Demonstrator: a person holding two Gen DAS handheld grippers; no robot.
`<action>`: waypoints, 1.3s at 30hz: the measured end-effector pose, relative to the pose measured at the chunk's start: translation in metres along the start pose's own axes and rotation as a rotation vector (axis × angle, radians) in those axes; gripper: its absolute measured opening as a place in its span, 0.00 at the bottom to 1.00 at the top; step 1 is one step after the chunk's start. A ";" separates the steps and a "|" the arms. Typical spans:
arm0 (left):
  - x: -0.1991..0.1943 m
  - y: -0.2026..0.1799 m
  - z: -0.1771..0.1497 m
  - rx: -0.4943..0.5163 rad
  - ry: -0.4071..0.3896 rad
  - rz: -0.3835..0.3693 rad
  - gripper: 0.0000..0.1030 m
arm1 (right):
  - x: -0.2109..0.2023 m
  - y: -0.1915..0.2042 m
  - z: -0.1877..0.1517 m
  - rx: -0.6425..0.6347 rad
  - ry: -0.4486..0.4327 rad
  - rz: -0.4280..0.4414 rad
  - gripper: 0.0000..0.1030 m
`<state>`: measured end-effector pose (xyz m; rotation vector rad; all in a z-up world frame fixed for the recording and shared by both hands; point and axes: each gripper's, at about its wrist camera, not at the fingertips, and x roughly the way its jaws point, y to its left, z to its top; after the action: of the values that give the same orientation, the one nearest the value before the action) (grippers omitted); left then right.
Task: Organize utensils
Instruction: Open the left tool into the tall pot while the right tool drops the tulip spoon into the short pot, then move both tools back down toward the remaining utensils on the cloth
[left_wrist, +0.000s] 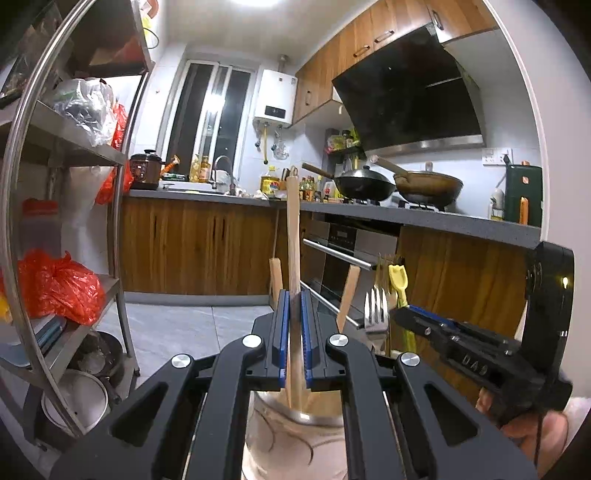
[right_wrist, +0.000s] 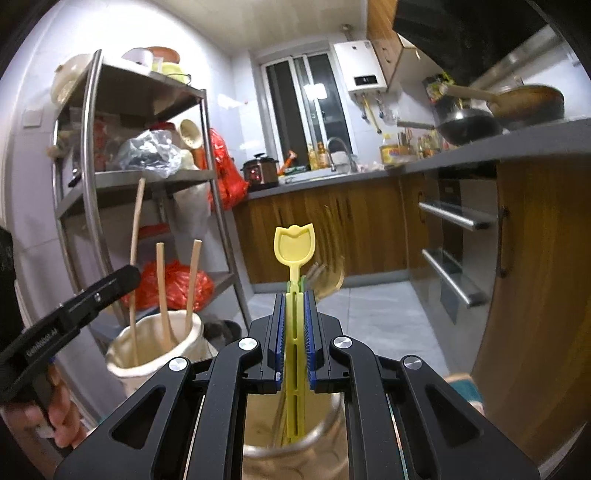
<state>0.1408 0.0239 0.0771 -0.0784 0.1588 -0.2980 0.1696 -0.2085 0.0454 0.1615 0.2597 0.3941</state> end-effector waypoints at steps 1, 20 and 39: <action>-0.001 -0.001 -0.001 0.011 0.007 0.003 0.06 | -0.004 -0.002 0.000 0.005 0.007 -0.012 0.10; 0.003 0.008 -0.010 -0.010 0.140 0.059 0.06 | -0.010 -0.008 -0.021 -0.007 0.125 -0.038 0.11; -0.022 0.003 -0.014 -0.009 0.086 0.130 0.62 | -0.025 -0.013 -0.015 0.029 0.087 -0.049 0.82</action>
<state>0.1188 0.0321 0.0665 -0.0636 0.2496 -0.1711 0.1474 -0.2291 0.0338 0.1663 0.3548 0.3497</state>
